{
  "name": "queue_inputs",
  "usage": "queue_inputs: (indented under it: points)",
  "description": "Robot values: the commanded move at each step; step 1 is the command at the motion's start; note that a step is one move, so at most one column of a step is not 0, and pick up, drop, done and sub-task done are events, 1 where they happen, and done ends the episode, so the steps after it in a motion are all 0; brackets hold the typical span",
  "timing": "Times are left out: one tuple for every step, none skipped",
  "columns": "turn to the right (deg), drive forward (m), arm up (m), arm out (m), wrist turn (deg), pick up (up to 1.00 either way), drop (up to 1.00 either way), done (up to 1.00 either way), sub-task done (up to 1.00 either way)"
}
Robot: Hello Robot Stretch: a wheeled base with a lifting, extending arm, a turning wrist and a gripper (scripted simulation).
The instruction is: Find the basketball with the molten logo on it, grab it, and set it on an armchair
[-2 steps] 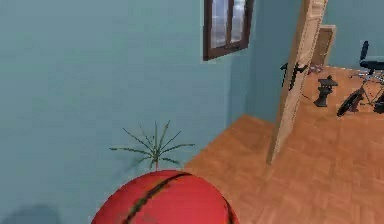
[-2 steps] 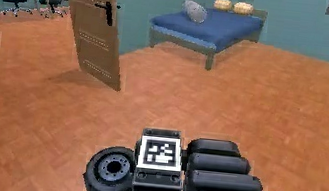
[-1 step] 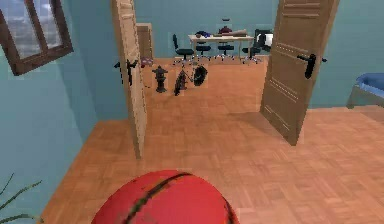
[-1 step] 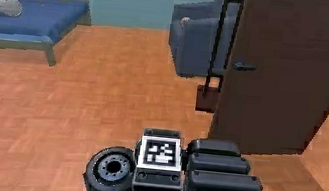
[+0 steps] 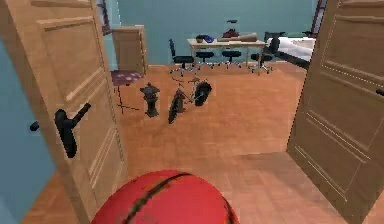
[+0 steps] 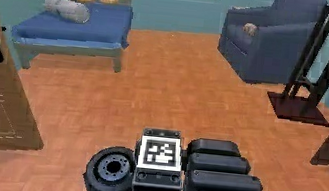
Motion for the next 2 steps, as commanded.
queue_inputs:
  points:
    - [21.0,0.00,0.00,0.00,0.0,0.00,0.00,0.00,0.00]
    - [0.0,0.05,0.00,0.00,0.0,0.00,0.00,0.00,0.00]
